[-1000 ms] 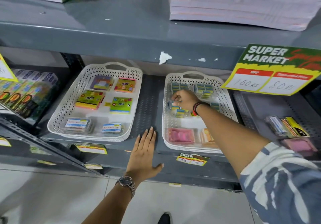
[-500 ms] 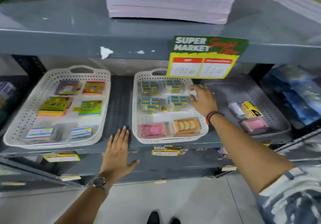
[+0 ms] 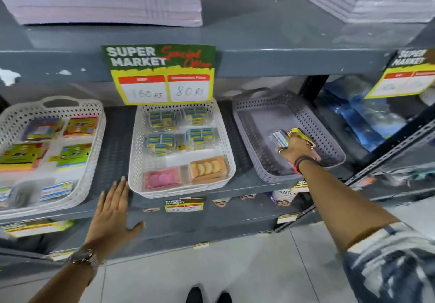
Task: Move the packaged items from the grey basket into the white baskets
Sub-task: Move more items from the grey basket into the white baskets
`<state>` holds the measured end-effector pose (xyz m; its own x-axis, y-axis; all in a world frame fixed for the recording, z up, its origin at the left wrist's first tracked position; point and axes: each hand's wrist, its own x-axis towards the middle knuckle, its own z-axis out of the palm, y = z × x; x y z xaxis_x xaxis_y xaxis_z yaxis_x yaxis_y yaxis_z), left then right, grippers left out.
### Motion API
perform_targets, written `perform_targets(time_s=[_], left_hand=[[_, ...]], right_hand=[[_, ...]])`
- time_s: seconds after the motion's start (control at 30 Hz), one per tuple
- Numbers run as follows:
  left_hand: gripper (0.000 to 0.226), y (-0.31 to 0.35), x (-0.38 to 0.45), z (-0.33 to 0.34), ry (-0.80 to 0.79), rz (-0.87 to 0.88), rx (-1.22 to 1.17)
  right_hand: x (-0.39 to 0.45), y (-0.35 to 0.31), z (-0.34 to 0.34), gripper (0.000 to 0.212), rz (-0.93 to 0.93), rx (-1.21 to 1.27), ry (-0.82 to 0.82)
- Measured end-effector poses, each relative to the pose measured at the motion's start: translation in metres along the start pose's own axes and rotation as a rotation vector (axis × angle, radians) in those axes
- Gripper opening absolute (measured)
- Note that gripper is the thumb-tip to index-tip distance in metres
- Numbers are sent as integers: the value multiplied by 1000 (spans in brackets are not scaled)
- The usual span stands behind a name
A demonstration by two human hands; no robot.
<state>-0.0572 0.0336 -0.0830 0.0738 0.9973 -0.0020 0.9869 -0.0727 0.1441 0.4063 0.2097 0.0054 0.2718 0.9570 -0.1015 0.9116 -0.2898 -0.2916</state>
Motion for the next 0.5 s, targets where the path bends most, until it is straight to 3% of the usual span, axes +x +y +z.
perform_targets(time_s=[0.2, 0.5], left_hand=[[110, 4, -1, -3, -68, -50, 11], [111, -2, -1, 1, -31, -19, 90]], right_hand=[[12, 6, 11, 54, -11, 28, 30], [10, 1, -2, 47, -26, 151, 66]])
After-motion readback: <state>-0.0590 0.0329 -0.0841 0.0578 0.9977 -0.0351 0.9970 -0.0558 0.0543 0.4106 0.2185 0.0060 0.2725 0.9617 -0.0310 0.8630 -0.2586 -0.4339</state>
